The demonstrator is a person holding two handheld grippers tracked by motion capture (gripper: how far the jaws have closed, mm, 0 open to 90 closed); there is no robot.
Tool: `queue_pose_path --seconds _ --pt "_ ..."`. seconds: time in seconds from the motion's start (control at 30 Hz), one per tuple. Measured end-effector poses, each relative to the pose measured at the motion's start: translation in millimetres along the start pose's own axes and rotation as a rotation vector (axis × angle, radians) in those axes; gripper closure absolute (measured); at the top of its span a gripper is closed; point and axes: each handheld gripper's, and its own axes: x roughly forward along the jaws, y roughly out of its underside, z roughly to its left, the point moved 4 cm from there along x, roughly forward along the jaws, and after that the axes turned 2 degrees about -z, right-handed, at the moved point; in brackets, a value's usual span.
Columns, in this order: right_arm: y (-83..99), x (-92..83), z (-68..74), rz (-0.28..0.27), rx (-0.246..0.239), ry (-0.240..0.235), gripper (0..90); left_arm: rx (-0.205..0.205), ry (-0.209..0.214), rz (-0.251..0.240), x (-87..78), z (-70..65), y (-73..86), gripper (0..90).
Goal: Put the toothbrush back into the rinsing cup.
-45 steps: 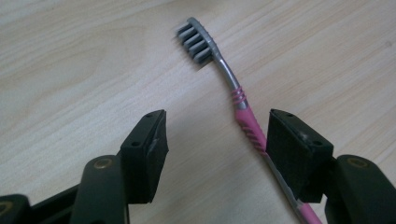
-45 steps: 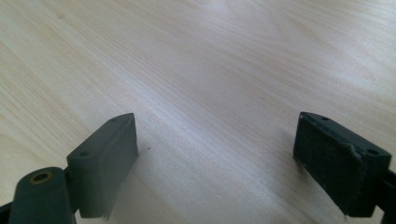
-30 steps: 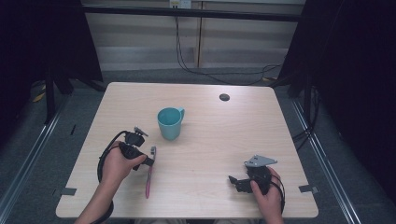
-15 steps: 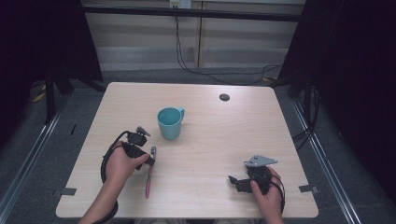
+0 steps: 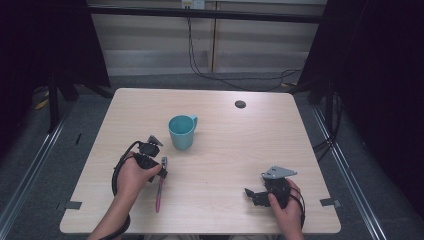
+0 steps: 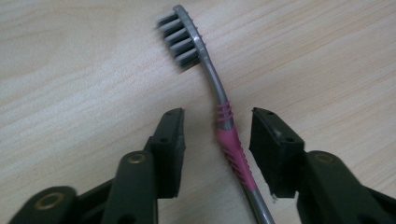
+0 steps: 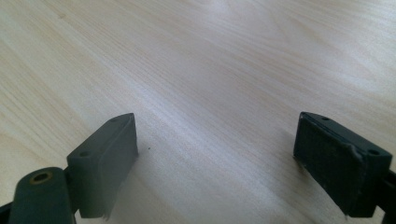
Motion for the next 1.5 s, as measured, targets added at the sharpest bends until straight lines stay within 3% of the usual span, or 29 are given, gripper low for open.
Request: queue_pose_path --seconds 0.13,0.53,1.0,1.13,1.27,1.5 --pt "0.0 0.0 -0.1 -0.001 -0.001 0.0 12.9 -0.012 -0.002 0.015 1.3 -2.0 0.7 65.6" --pt "0.1 -0.2 0.2 0.003 0.003 0.0 12.9 -0.024 -0.044 0.044 4.8 -6.2 -1.9 76.2" --pt "0.1 -0.1 0.2 0.003 0.003 0.0 12.9 -0.076 -0.064 0.045 5.1 -6.9 -2.7 80.2" --pt "0.1 -0.1 0.2 0.003 0.003 0.0 12.9 -0.073 -0.071 0.039 3.5 -4.8 -2.8 80.3" --pt "0.1 -0.1 0.2 0.003 0.004 -0.001 12.9 -0.08 -0.058 0.011 -6.2 -5.1 -4.8 80.2" --pt "0.1 -0.1 0.1 0.002 0.002 0.0 12.9 -0.078 0.006 -0.076 -27.8 -7.1 -10.6 80.2"
